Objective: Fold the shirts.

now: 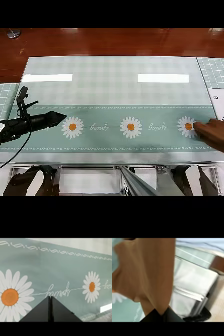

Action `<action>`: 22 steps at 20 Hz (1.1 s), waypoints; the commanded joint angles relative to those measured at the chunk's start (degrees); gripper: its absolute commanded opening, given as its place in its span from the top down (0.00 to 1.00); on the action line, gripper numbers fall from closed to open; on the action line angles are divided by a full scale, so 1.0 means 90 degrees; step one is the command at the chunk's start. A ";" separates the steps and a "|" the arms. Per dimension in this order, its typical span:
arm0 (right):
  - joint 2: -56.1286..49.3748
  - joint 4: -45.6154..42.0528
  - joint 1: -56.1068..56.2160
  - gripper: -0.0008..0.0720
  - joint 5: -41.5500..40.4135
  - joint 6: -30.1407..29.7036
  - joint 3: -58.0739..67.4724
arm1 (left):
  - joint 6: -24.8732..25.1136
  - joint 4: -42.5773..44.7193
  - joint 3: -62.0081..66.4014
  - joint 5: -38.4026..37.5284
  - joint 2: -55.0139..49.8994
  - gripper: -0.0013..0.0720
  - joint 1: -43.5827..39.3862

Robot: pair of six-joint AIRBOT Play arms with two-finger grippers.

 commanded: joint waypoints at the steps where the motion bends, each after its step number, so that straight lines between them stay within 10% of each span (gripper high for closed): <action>1: 0.0935 -0.0527 -0.0794 0.94 -0.0206 0.0369 -0.1212 | 0.0017 -0.0002 -0.0005 0.0019 0.0000 0.94 -0.0005; 2: 0.1100 -0.0576 -0.0894 0.88 -0.0204 0.0425 -0.1503 | 0.0017 -0.0002 -0.0005 0.0019 0.0000 0.94 -0.0005; 5: 0.1253 -0.0777 -0.0969 0.12 -0.0304 0.0527 -0.1999 | 0.0017 -0.0002 -0.0005 0.0019 0.0000 0.94 -0.0005; 10: 0.0508 0.1923 -0.0903 0.22 -0.1333 -0.0590 -0.1341 | 0.0155 0.0005 0.0602 0.0340 0.0000 0.94 0.0010; 13: -0.0498 0.5170 0.0083 0.81 -0.1982 -0.1127 -0.0712 | 0.0158 0.0007 0.1571 0.0981 -0.0044 0.95 0.0010; 15: -0.1093 0.6555 0.1843 0.94 -0.2922 -0.1846 -0.0211 | 0.0126 0.0002 0.2759 0.0945 -0.0415 0.95 -0.0007; 20: -0.2225 0.4476 0.7206 0.94 -0.4721 -0.2531 0.0430 | -0.0231 0.0104 0.4843 -0.0418 -0.1702 0.95 -0.0733; 22: -0.2764 0.2033 0.8534 0.94 -0.4724 -0.1103 0.0112 | -0.0641 0.1166 0.4473 -0.0197 -0.1843 0.95 -0.1435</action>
